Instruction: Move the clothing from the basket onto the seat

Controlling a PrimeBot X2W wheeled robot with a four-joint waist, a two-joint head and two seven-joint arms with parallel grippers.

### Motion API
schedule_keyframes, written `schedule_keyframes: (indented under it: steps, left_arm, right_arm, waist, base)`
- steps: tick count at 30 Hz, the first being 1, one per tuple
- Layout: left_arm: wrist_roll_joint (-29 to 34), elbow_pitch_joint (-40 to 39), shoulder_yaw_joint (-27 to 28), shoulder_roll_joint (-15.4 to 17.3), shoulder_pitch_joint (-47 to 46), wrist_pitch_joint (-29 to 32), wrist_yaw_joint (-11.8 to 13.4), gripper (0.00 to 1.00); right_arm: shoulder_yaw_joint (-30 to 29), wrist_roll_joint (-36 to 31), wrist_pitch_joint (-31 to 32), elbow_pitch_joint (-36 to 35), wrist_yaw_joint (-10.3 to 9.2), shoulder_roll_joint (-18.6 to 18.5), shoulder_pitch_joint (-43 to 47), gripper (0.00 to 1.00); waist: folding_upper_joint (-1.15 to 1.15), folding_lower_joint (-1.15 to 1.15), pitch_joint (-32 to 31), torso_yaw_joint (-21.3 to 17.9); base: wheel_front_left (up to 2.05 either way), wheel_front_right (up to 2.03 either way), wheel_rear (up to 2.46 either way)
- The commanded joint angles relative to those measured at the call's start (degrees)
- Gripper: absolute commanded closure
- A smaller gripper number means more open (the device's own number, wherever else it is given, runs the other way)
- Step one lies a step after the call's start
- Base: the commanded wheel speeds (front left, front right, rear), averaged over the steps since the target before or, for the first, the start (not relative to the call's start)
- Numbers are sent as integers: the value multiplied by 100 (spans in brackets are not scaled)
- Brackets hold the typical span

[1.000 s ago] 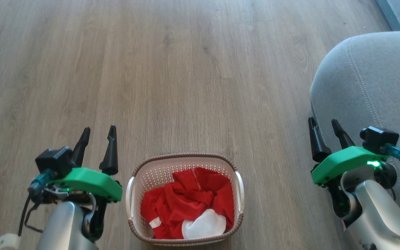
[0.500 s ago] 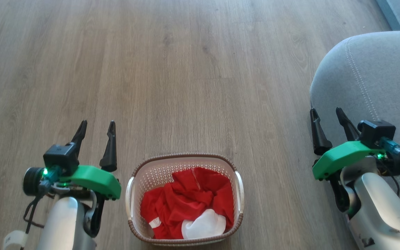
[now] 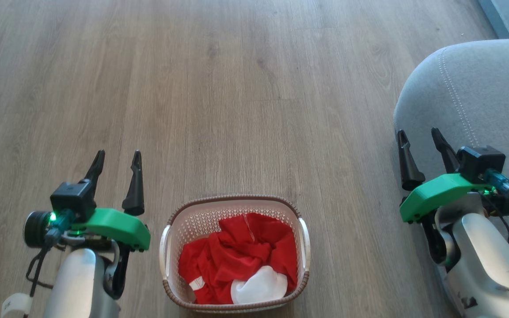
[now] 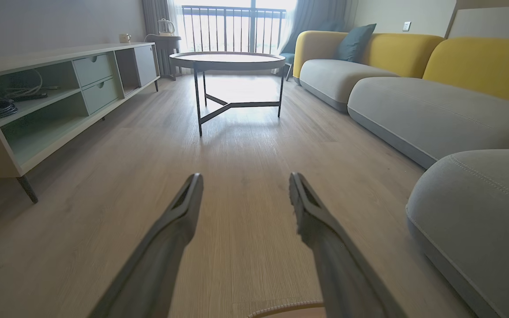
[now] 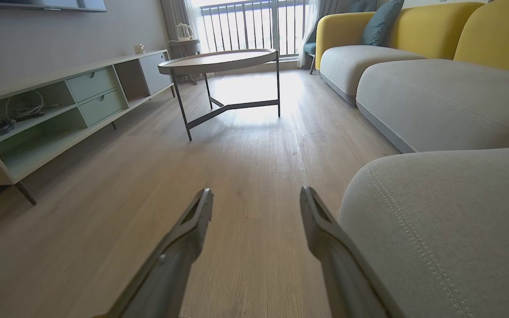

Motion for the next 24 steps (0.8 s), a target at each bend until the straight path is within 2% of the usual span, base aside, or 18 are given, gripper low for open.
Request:
schedule_keyframes:
  steps: [1, 12, 24]
  left_arm:
    - [-31, -199, 204, 52, -318, -55, 23, 0]
    - [-105, -174, 10, 51, -247, -55, 5, 0]
    - [-316, -25, -488, 50, -429, -55, 3, 0]
  right_arm:
    - [34, -47, -78, -204, 41, -29, -210, 0]
    - [8, -86, -78, -349, 41, 14, -232, 0]
    - [15, -74, -78, -887, 41, -19, -716, 0]
  waist:
    - [0, 0, 3, -1]
    - [0, 0, 114, -47]
    - [0, 0, 1087, -274]
  base:
    - [0, 0, 0]
    - [0, 0, 0]
    - [0, 0, 0]
